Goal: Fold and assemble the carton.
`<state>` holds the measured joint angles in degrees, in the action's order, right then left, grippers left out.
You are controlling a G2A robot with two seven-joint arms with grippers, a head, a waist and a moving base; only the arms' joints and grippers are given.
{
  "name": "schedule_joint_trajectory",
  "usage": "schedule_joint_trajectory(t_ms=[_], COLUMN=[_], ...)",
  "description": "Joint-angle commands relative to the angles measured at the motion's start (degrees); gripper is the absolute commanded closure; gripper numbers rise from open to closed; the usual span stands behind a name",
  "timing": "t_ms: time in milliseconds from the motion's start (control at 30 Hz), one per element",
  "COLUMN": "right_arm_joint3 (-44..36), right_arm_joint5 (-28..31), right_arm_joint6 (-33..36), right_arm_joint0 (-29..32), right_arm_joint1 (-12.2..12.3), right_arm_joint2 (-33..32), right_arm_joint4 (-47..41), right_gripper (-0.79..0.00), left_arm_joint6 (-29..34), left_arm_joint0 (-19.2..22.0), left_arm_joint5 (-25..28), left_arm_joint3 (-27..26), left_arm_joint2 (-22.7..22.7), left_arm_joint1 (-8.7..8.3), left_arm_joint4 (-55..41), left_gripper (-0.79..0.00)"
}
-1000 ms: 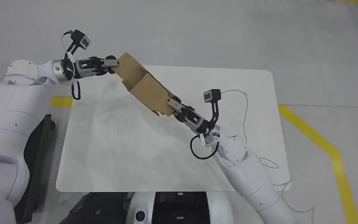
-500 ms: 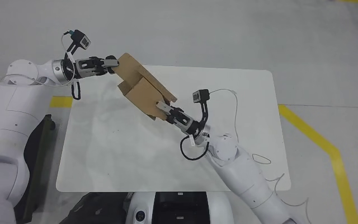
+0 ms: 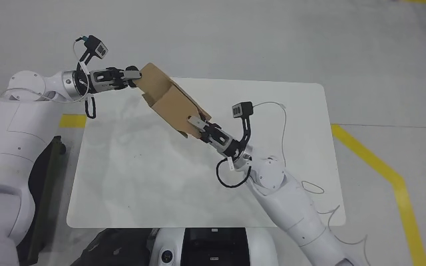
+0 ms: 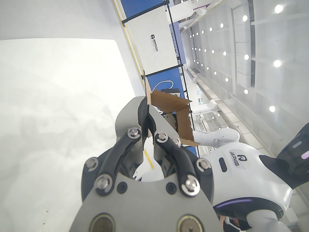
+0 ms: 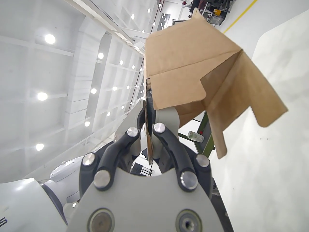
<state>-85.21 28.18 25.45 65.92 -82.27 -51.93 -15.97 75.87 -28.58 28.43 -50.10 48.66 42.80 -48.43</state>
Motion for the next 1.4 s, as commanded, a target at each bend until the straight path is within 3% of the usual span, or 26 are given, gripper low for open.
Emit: schedule_joint_trajectory(t_ms=[0, 567, 600, 667, 767, 967, 1033, 1100, 1367], right_arm_joint3=[-0.89, -7.15, -7.32, -7.41, -7.15, -5.71, -5.24, -4.8, -3.96], right_arm_joint5=[-0.41, -5.52, -5.69, -6.0, -6.32, -6.29, -6.27, -6.34, -6.03], right_arm_joint6=[1.22, 11.72, 11.99, 12.55, 12.66, 11.01, 10.52, 10.2, 9.43], right_arm_joint0=[0.38, 6.48, 6.67, 6.72, 6.26, 4.84, 4.36, 3.85, 3.4], right_arm_joint1=[0.17, 3.14, 3.19, 3.21, 3.06, 2.49, 2.3, 2.15, 2.06], right_arm_joint2=[-0.57, -11.08, -11.14, -10.85, -9.56, -6.67, -5.84, -5.13, -4.73], right_arm_joint4=[-0.73, -6.3, -6.69, -7.11, -6.75, -5.92, -5.69, -5.23, -4.1], right_gripper=[0.0, 0.0, 0.0, 0.0, 0.0, 0.0, -0.052, 0.0, 0.0], left_arm_joint6=[0.0, 0.0, 0.0, 0.0, 0.0, 0.0, 0.0, 0.0, 0.0], left_arm_joint0=[0.0, 0.0, 0.0, 0.0, 0.0, 0.0, 0.0, 0.0, 0.0], left_arm_joint5=[0.0, 0.0, 0.0, 0.0, 0.0, 0.0, 0.0, 0.0, 0.0], left_arm_joint3=[0.0, 0.0, 0.0, 0.0, 0.0, 0.0, 0.0, 0.0, 0.0], left_arm_joint2=[0.0, 0.0, 0.0, 0.0, 0.0, 0.0, 0.0, 0.0, 0.0], left_arm_joint1=[0.0, 0.0, 0.0, 0.0, 0.0, 0.0, 0.0, 0.0, 0.0], left_arm_joint4=[0.0, 0.0, 0.0, 0.0, 0.0, 0.0, 0.0, 0.0, 0.0], left_gripper=[0.0, 0.0, 0.0, -0.089, 0.0, 0.0, 0.0, 0.0, 0.0])
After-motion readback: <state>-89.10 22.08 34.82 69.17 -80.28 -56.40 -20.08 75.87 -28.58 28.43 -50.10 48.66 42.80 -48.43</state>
